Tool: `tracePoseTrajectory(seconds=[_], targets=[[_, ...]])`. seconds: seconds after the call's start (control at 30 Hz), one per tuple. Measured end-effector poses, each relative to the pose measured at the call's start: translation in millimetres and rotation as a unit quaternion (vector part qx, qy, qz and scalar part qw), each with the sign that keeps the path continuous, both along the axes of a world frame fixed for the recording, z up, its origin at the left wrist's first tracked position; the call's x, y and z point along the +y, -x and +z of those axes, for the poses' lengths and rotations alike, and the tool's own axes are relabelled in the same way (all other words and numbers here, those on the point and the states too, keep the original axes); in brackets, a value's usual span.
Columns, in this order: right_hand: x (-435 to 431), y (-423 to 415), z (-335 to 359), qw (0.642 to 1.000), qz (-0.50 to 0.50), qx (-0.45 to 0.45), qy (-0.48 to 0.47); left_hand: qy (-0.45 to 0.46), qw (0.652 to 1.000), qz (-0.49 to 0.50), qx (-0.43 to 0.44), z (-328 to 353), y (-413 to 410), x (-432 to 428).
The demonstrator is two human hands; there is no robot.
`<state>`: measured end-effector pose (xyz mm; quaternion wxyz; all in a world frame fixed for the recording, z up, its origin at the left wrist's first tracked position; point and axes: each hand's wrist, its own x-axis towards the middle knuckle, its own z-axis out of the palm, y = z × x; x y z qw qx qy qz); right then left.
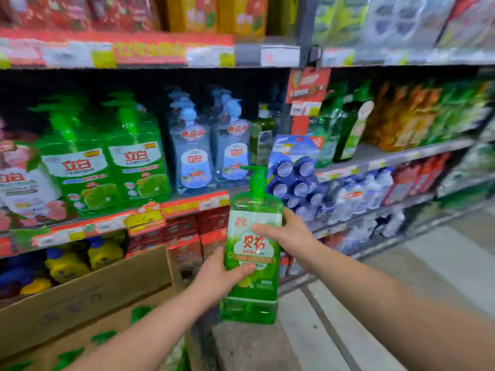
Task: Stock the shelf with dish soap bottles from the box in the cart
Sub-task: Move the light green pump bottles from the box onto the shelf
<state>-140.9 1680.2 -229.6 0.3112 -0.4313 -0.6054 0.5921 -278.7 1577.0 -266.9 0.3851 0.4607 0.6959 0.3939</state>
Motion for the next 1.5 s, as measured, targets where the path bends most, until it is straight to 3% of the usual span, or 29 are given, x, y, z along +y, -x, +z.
tracePoseTrajectory(seconds=[0.37, 0.73, 0.97, 1.2, 1.37, 1.5], targets=[[74, -233, 33, 0.993, -0.114, -0.009, -0.021, -0.042, 0.991, -0.125, -0.032, 21, -210, 115], [159, -346, 38, 0.971, -0.237, -0.007, -0.039, -0.041, 0.975, -0.215, -0.04, 21, -316, 239], [267, -379, 53, 0.966, -0.254, -0.018, -0.042, -0.051, 0.967, -0.244, -0.058, 35, -351, 356], [365, -379, 61, 0.968, -0.247, -0.006, -0.051, -0.073, 0.968, -0.239, -0.02, 46, -349, 452], [429, -372, 64, 0.976, -0.21, -0.022, -0.06, -0.063, 0.978, -0.191, -0.054, 48, -347, 499], [484, -361, 67, 0.987, -0.142, -0.04, -0.068, -0.064, 0.991, -0.117, -0.034, 48, -342, 536]])
